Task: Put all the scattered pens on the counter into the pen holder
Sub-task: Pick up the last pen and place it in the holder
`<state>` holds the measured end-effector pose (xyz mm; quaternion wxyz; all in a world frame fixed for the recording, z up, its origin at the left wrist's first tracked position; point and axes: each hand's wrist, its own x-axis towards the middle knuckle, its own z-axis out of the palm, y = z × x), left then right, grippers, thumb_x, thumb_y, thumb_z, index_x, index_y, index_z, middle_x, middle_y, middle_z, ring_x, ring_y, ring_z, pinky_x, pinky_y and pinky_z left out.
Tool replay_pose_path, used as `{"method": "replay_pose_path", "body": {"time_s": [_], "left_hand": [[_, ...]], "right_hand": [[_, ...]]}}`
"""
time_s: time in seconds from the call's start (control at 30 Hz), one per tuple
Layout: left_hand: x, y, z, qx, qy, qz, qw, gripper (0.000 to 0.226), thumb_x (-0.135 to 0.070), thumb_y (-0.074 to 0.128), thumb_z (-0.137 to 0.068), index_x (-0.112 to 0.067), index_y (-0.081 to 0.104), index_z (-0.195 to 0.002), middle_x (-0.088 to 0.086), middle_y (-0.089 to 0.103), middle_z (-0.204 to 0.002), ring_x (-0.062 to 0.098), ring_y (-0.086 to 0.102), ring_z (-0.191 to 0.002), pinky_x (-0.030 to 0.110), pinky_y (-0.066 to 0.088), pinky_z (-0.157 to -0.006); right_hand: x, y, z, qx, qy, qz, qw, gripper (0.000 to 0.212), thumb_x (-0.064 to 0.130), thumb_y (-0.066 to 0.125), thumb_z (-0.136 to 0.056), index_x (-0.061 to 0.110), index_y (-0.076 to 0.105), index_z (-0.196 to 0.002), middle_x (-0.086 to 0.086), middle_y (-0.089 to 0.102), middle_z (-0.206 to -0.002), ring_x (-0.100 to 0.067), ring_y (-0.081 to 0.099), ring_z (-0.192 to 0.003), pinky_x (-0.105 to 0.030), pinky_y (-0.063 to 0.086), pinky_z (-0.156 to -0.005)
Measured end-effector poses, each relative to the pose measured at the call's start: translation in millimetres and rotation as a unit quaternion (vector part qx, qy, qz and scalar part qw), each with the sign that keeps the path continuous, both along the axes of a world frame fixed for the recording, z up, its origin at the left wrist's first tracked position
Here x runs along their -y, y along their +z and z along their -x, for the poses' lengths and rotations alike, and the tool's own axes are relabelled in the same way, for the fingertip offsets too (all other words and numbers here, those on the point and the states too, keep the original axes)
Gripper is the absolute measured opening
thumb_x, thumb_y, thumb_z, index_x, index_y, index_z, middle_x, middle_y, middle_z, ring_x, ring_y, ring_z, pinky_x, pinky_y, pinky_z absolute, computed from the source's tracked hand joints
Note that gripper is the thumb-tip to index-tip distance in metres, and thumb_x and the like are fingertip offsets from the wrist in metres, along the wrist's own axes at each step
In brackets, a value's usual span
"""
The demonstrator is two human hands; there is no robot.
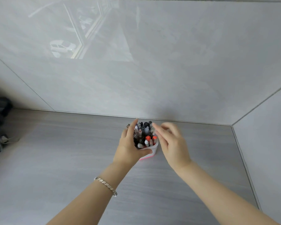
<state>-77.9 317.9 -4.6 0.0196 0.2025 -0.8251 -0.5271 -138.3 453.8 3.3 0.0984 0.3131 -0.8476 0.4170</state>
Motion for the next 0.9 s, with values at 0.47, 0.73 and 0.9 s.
{"method": "replay_pose_path", "body": {"time_s": [0.47, 0.73, 0.9], "left_hand": [[63, 11, -16, -0.037, -0.074, -0.035, 0.996, 0.101, -0.013, 0.083, -0.058, -0.038, 0.026, -0.137, -0.012, 0.04, -0.122, 0.003, 0.042, -0.111, 0.019, 0.034, -0.092], [242, 39, -30, -0.034, -0.115, 0.041, 0.992, 0.103, -0.009, 0.085, -0.05, -0.025, 0.032, -0.136, -0.003, 0.049, -0.121, 0.013, 0.051, -0.108, 0.017, 0.034, -0.088], [300, 32, -27, -0.006, -0.113, 0.068, 0.991, 0.094, 0.004, 0.08, -0.057, -0.02, 0.033, -0.135, -0.001, 0.05, -0.114, 0.017, 0.053, -0.102, 0.005, 0.039, -0.076]], "right_hand": [[43, 51, -4, 0.446, -0.053, -0.029, 0.893, 0.01, 0.018, 0.06, -0.088, 0.009, 0.057, -0.091, -0.005, 0.064, -0.077, -0.017, 0.063, -0.065, -0.015, 0.05, -0.054], [124, 32, -57, 0.427, -0.052, -0.081, 0.899, 0.018, 0.015, 0.049, -0.093, 0.021, 0.052, -0.077, 0.005, 0.059, -0.068, -0.008, 0.057, -0.06, -0.018, 0.041, -0.054], [151, 23, -77, 0.395, -0.048, -0.16, 0.903, 0.022, 0.018, 0.052, -0.09, 0.03, 0.052, -0.071, 0.008, 0.058, -0.071, -0.015, 0.06, -0.071, -0.018, 0.042, -0.059]]}}
